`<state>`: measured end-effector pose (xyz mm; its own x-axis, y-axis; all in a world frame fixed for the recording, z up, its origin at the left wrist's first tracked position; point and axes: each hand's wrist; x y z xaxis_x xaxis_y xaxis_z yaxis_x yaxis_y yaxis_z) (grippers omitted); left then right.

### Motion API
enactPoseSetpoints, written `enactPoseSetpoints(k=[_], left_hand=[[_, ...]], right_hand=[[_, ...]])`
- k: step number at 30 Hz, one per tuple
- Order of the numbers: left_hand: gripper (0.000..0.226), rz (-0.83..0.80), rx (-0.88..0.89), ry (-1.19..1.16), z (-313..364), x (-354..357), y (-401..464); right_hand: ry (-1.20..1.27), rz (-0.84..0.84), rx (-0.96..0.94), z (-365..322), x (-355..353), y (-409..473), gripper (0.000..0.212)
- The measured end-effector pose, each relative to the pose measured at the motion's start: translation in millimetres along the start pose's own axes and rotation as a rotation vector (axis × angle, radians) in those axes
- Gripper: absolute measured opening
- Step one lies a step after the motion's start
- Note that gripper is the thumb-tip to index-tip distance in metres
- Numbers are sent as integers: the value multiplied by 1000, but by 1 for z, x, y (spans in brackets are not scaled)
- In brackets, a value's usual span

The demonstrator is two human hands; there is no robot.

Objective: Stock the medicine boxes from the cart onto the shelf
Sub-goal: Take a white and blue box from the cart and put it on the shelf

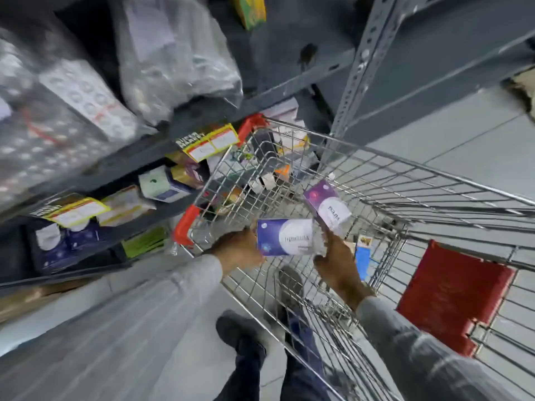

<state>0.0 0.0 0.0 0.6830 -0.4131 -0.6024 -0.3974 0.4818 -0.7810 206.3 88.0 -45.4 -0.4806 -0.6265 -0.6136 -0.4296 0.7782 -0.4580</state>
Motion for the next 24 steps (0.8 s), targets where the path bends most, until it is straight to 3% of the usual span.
enactPoseSetpoints(k=[5, 10, 16, 19, 24], left_hand=[[65, -155, -105, -238, -1, 18, 22], [81, -156, -116, -481, -2, 29, 28], [49, 151, 54, -822, 8, -13, -27], [43, 351, 193, -933, 5, -46, -57], [38, 577, 380, -1125, -23, -107, -137]], right_hand=[[102, -255, 162, 13, 26, 9, 76], [131, -14, 130, 6, 21, 14, 53], [258, 239, -65, -39, -26, -6, 36], [458, 305, -73, -91, -53, -30, 8], [643, 482, -211, -207, -90, -92, 12]])
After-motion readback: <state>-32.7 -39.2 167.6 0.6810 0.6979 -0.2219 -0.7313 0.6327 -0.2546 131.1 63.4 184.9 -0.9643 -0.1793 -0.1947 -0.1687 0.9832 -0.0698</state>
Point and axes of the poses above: each hand's wrist, its own y-axis towards the middle knuckle, its own x-axis out of the palm, z = x × y, and after that the axes turned 8 degrees about z, right-handed
